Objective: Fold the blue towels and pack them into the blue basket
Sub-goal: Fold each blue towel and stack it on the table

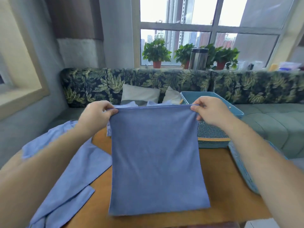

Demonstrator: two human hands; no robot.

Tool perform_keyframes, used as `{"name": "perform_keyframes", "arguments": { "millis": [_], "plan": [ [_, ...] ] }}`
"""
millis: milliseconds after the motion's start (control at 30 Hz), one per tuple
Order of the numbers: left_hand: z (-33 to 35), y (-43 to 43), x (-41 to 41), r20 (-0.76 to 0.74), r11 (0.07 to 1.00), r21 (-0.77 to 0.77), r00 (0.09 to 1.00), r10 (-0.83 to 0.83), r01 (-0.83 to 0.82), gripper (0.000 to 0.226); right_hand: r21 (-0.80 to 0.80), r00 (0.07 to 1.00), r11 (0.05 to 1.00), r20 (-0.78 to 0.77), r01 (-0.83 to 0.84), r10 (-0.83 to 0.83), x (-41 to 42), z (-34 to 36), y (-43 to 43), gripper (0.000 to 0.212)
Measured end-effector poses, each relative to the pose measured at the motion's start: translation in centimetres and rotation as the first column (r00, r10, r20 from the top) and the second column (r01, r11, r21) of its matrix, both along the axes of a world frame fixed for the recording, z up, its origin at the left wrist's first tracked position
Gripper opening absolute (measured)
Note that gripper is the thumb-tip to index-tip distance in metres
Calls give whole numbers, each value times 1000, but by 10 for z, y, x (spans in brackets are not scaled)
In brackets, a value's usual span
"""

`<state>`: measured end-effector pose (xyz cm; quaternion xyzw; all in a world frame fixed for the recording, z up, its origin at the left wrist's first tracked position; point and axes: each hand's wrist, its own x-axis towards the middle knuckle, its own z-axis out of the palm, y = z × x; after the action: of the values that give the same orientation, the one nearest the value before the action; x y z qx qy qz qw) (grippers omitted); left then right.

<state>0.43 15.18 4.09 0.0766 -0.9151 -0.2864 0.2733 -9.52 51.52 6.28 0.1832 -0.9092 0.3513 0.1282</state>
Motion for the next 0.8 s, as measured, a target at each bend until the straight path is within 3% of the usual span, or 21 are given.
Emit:
{"name": "perform_keyframes", "arguments": {
  "millis": [200,367,500,667,800],
  "plan": [
    [71,-6,-22,-151,995,89,988,-24,37,10,-114,996,993,-86,-12,2,-22,58,-17,12],
    [78,-8,-7,-176,995,101,984,-5,23,12,-151,995,989,-103,5,-21,-8,66,-16,13],
    [34,0,25,-102,991,130,995,-19,32,8,-94,998,996,-57,8,-13,18,26,-5,11],
    [-67,12,67,86,989,120,992,-92,81,9,-36,995,998,88,54,-50,61,-78,16,12],
    [-134,21,91,185,974,176,967,-173,141,22,-7,979,1000,205,20,-18,97,-157,26,22]
  ]
}}
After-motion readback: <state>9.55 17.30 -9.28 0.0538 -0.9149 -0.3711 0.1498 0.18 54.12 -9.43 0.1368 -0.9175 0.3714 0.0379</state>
